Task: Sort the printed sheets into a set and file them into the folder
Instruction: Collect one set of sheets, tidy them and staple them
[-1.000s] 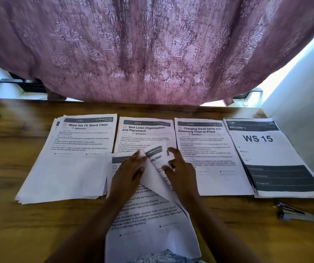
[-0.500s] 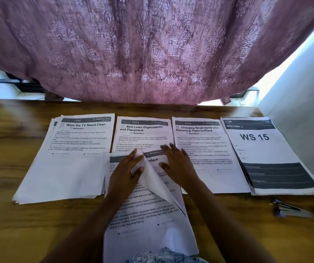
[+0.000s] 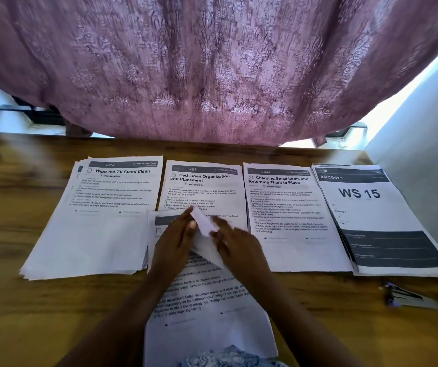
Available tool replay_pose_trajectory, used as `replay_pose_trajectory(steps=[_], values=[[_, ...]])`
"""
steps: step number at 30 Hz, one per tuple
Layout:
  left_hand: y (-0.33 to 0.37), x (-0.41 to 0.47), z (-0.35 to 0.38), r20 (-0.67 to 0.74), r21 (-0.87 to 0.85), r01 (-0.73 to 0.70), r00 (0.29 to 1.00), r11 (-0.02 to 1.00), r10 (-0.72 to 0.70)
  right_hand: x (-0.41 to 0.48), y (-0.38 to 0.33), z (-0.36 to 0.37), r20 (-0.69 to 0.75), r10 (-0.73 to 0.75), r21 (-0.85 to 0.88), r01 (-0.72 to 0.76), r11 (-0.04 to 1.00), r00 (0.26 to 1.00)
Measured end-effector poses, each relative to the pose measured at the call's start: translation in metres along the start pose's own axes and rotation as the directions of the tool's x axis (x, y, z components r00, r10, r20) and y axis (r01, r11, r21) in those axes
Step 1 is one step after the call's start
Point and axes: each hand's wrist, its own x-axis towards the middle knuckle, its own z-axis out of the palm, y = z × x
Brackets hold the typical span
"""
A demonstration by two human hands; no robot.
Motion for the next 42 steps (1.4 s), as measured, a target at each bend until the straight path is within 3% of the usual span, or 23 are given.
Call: replay_pose_trajectory(steps=[3, 6, 9, 12, 16, 18, 20, 22, 24, 27, 30, 33, 35, 38, 40, 42], values=[[0.006, -0.005, -0.005, -0.027, -0.272, 0.042, 0.998, 0.961, -0.051, -0.007, -0.017, -0.005, 0.212, 0.006, 0.086, -0.025, 0.996, 0.977], [0.012, -0.007, -0.010, -0.032, -0.316, 0.028, 0.999, 0.948, -0.040, -0.011, -0.014, -0.008, 0.185, 0.159, 0.142, -0.187, 0.972, 0.970], [0.017, -0.003, -0.014, -0.013, -0.274, 0.066, 0.997, 0.959, -0.072, -0.005, 0.000, -0.012, 0.205, 0.355, 0.228, -0.397, 0.889, 0.912], [0.019, 0.003, -0.020, 0.086, -0.164, 0.130, 0.989, 0.978, -0.117, 0.000, 0.009, -0.019, 0.261, 0.383, 0.293, -0.451, 0.843, 0.886], [0.039, 0.043, -0.051, 0.176, 0.071, -0.072, 0.983, 0.995, 0.059, 0.005, 0.007, -0.033, 0.265, 0.349, 0.390, -0.431, 0.814, 0.899], [0.066, 0.071, -0.081, 0.342, 0.137, -0.067, 0.940, 0.988, 0.016, 0.009, 0.002, -0.043, 0.283, 0.289, 0.410, -0.388, 0.826, 0.915], [0.096, 0.089, -0.104, 0.588, 0.245, 0.021, 0.792, 0.969, -0.166, 0.017, -0.003, -0.058, 0.302, 0.212, 0.434, -0.332, 0.838, 0.929], [0.108, 0.096, -0.113, 0.693, 0.333, 0.068, 0.659, 0.941, -0.293, 0.028, -0.005, -0.075, 0.347, 0.132, 0.459, -0.291, 0.839, 0.928], [0.105, 0.096, -0.117, 0.665, 0.288, 0.144, 0.682, 0.947, -0.306, 0.037, 0.001, -0.095, 0.449, 0.060, 0.513, -0.312, 0.799, 0.892], [0.084, 0.091, -0.129, 0.557, 0.043, 0.316, 0.780, 0.948, -0.285, 0.032, 0.031, -0.120, 0.549, 0.027, 0.676, -0.463, 0.573, 0.835], [0.054, 0.085, -0.140, 0.474, -0.174, 0.424, 0.827, 0.889, -0.302, 0.008, 0.073, -0.111, 0.506, 0.009, 0.854, -0.503, 0.132, 0.862], [0.039, 0.075, -0.135, 0.423, -0.316, 0.483, 0.842, 0.817, -0.335, -0.008, 0.072, -0.087, 0.494, 0.039, 0.869, -0.491, -0.056, 0.869], [0.040, 0.070, -0.127, 0.340, -0.364, 0.477, 0.868, 0.800, -0.363, -0.005, 0.055, -0.076, 0.444, 0.203, 0.893, -0.449, -0.022, 0.873], [0.054, 0.067, -0.115, 0.181, -0.402, 0.362, 0.932, 0.841, -0.314, 0.012, 0.027, -0.084, 0.201, 0.469, 0.882, -0.367, 0.295, 0.860], [0.075, 0.062, -0.113, 0.016, -0.412, 0.196, 0.978, 0.890, -0.207, 0.023, 0.013, -0.101, -0.047, 0.485, 0.832, -0.234, 0.503, 0.873], [0.103, 0.050, -0.112, -0.215, -0.345, -0.038, 0.976, 0.938, -0.039, 0.027, -0.008, -0.123, -0.295, 0.398, 0.767, -0.034, 0.641, 0.869]])
